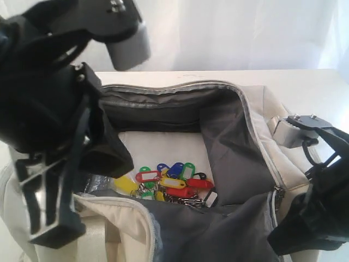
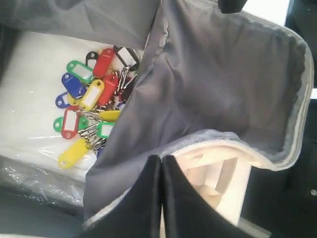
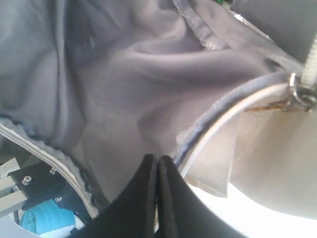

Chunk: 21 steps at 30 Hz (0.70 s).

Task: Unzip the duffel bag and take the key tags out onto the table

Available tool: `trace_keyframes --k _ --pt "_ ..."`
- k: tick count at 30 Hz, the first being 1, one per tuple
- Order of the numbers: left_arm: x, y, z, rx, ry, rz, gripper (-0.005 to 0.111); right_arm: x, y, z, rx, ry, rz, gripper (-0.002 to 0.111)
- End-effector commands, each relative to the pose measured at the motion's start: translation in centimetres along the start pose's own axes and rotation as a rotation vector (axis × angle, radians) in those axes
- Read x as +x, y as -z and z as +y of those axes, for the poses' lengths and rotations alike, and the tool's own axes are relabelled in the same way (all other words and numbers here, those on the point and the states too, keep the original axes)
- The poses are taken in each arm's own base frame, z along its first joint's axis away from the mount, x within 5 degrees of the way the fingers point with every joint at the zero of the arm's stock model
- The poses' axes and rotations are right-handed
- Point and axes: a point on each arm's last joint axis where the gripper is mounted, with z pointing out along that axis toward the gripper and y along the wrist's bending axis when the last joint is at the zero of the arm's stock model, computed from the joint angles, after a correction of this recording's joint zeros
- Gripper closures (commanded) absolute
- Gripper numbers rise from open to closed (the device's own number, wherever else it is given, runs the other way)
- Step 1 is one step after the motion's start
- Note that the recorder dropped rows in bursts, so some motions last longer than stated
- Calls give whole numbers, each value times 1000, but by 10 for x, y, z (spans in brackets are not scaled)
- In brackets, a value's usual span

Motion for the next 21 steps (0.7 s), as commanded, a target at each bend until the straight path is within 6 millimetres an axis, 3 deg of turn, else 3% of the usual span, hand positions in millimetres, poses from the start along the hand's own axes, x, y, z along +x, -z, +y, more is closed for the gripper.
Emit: trace_keyframes --k 1,6,9,15,18,21 --pt "6 -52 1 21 -16 95 107 2 -2 -2 8 -27 20 108" --pt "25 -104 0 36 -47 186 107 2 -2 -2 8 -65 20 108" --pt "39 -110 -3 69 -46 287 107 2 -2 -2 8 -68 20 108" --pt "65 -88 -12 168 -41 567 107 2 -2 -2 8 -68 20 108" --pt "68 -71 -8 106 -72 562 107 2 -2 -2 8 -68 20 108" --pt "58 -37 7 -116 -55 431 107 2 -2 -2 8 -68 20 108"
